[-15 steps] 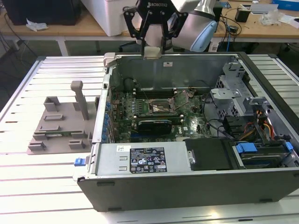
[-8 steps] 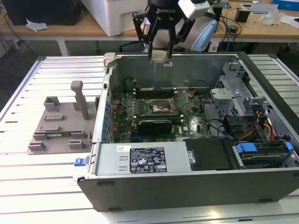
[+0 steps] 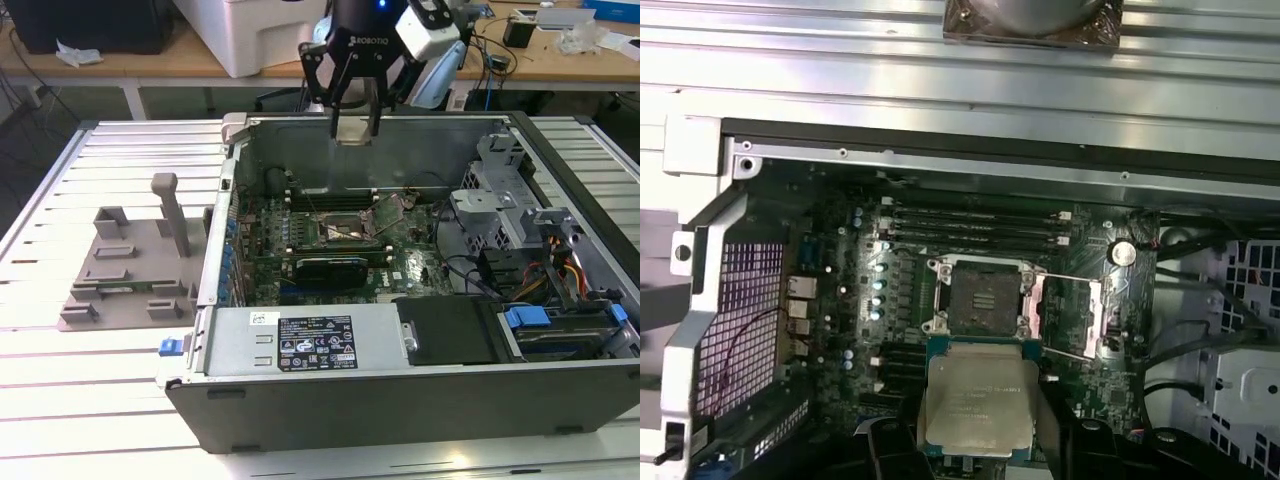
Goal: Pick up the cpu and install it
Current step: 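Pick up the cpu and move it towards the insertion slot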
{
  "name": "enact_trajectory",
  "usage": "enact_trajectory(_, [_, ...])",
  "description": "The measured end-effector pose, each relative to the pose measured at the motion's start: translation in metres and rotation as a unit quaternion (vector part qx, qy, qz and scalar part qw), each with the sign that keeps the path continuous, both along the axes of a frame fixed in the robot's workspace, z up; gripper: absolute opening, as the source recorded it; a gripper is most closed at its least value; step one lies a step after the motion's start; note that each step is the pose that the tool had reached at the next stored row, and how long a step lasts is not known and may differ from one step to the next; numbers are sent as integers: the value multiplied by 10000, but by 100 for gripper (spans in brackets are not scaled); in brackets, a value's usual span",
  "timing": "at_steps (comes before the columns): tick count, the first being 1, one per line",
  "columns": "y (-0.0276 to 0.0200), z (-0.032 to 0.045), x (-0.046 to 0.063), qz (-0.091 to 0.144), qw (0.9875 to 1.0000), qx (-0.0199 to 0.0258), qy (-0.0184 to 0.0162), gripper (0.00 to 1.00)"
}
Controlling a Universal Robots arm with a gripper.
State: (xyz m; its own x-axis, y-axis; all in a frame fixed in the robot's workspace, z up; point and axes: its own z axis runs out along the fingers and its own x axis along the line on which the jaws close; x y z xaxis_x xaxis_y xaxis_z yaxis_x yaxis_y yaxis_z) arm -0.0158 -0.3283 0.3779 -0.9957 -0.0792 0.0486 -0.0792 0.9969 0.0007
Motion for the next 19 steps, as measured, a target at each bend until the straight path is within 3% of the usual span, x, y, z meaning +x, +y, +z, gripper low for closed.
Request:
enact_trajectory(13, [49,-323,116,0,10000,1,11,53])
enact_trajectory(19, [80,-468,119,0,10000,2,11,53])
